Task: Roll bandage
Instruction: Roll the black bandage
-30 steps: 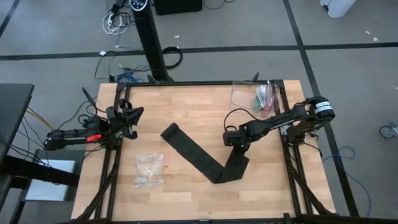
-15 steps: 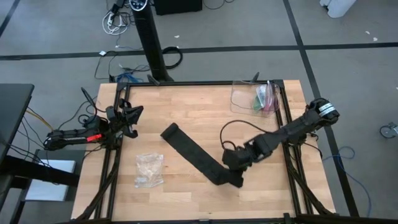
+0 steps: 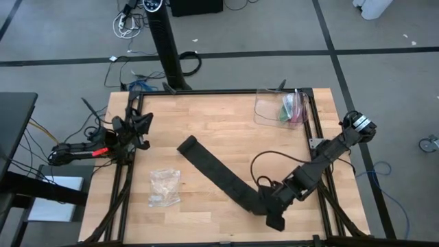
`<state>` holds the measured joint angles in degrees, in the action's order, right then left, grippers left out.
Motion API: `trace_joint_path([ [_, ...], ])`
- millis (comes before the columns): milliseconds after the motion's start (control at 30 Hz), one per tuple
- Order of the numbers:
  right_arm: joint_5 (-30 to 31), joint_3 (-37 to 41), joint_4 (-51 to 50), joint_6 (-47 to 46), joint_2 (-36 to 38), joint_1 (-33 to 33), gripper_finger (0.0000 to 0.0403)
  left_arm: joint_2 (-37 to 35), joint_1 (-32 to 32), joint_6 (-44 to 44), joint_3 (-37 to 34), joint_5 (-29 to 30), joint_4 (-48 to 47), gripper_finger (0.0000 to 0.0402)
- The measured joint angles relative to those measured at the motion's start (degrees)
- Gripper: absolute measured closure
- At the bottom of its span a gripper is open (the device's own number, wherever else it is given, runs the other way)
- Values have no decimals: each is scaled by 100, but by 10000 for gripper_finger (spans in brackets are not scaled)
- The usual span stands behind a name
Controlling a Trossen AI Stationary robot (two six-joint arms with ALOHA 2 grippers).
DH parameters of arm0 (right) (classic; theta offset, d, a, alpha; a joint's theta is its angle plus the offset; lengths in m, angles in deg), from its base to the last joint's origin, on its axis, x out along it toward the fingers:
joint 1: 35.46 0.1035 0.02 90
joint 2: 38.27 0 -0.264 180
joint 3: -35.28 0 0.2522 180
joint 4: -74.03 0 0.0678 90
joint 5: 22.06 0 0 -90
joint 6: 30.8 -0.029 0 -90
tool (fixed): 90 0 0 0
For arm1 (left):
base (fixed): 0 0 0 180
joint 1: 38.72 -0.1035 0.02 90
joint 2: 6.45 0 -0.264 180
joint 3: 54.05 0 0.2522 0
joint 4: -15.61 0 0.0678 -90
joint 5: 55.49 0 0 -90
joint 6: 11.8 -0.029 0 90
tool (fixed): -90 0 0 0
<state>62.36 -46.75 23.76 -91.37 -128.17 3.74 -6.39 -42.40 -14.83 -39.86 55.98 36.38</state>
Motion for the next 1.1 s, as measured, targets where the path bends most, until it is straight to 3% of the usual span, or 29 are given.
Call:
trace_joint_path([
  [200, -413, 0, 12, -183, 0, 24, 381, -1, -2, 43, -2, 242, 357, 364],
  [367, -678, 0, 134, -495, 0, 22, 332, 0, -2, 203, -2, 300, 738, 364],
  [567, -809, 0, 453, -929, 0, 66, 258, 0, -2, 1972, -2, 812, 976, 364],
  [733, -682, 0, 573, -1195, 0, 78, 217, 2, -2, 2897, -2, 881, 481, 364],
  [900, -378, 0, 647, -1038, 0, -202, 220, 2, -1, 3206, -2, 734, 286, 364],
  [1100, -109, 0, 600, -247, 35, -778, 263, 0, 0, 3807, 0, 390, 7, 365],
])
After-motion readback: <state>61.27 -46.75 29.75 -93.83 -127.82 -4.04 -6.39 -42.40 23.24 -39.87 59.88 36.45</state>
